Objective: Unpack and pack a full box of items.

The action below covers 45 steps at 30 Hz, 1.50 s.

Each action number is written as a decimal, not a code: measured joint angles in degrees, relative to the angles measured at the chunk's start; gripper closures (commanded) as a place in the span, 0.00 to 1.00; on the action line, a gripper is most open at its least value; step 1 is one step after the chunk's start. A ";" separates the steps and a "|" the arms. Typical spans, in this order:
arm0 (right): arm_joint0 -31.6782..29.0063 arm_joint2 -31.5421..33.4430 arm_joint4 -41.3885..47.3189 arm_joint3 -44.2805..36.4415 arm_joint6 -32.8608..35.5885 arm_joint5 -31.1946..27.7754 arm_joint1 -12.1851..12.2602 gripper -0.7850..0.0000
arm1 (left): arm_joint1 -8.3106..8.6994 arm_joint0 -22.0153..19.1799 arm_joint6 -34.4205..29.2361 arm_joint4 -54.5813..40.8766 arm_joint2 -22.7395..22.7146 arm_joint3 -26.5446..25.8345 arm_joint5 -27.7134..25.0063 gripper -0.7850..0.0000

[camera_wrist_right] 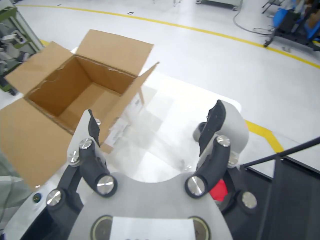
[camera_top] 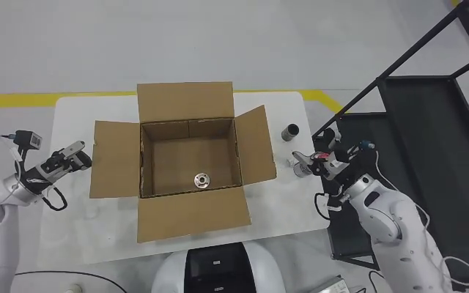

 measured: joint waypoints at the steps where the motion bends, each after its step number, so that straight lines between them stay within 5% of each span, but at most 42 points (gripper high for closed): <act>1: -0.11 -0.27 -0.54 1.62 -2.11 1.02 -0.14 0.00 | 0.00 0.00 0.00 0.00 0.00 0.00 0.00 0.00; 10: -0.92 -0.86 -4.45 17.75 -14.92 2.49 -0.68 0.00 | 0.00 0.00 0.00 0.00 0.00 0.00 0.00 0.00; 40: 10.39 -12.60 -9.58 38.19 -20.59 6.50 -2.80 0.00 | 0.00 0.00 0.00 0.00 0.00 0.00 0.00 0.00; 41: 10.64 -12.81 -8.86 38.59 -20.97 6.61 -2.93 0.05 | 0.00 0.00 0.00 0.00 0.00 0.00 0.00 0.00; 43: 10.93 -13.06 -8.16 39.03 -21.51 7.24 -3.09 0.57 | 0.00 0.00 0.00 0.00 0.00 0.00 0.00 0.00; 45: 11.30 -13.44 -7.77 39.40 -21.91 8.12 -3.29 0.82 | 0.00 0.00 0.00 0.00 0.00 0.00 0.00 0.00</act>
